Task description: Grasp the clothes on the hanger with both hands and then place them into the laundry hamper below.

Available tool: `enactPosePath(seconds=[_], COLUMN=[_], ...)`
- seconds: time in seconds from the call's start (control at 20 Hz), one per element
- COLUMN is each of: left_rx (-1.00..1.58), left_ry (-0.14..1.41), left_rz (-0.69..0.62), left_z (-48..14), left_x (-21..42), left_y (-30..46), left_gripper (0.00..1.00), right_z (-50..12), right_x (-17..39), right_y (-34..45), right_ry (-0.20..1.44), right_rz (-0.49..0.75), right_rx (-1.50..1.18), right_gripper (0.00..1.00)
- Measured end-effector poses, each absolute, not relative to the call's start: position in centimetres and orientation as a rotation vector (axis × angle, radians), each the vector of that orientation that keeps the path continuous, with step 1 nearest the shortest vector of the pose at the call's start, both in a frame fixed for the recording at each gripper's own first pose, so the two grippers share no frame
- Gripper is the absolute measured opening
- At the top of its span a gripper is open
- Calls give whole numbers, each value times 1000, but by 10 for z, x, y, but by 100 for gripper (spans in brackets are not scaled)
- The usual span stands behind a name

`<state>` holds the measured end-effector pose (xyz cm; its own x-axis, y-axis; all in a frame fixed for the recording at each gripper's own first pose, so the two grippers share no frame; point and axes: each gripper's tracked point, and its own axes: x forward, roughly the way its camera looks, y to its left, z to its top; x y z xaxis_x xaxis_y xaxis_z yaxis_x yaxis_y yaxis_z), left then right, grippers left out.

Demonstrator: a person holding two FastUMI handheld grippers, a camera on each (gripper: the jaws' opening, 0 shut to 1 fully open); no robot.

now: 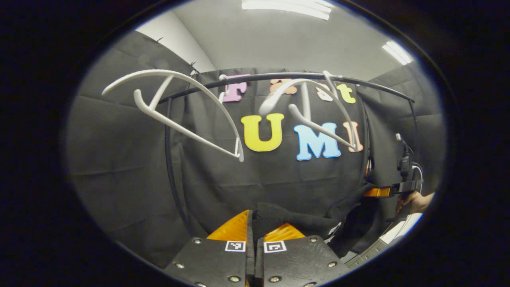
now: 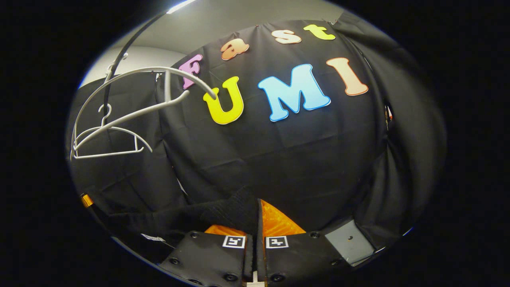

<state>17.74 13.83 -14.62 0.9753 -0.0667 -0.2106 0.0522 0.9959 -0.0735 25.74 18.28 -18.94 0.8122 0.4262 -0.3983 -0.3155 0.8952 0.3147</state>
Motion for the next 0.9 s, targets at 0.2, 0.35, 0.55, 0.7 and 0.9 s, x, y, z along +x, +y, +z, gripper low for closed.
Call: enactPosePath(seconds=[0.2,0.35,0.55,0.7,0.9], left_rx=[-82,-103,-130,-185,-228], left_ry=[235,247,246,248,299], left_rz=[-133,-175,-230,-237,-176], left_z=[-158,-164,-167,-170,-211], left_x=[164,154,154,149,122], left_y=[102,75,43,27,23], left_gripper=[1,1,2,1,2], right_z=[-187,-180,-169,-169,-199], right_x=[216,187,151,130,99], right_y=[193,206,228,241,242], right_ry=[497,500,496,498,529], right_rz=[427,458,514,545,528], right_rx=[232,230,235,251,230], right_gripper=[5,5,5,5,4])
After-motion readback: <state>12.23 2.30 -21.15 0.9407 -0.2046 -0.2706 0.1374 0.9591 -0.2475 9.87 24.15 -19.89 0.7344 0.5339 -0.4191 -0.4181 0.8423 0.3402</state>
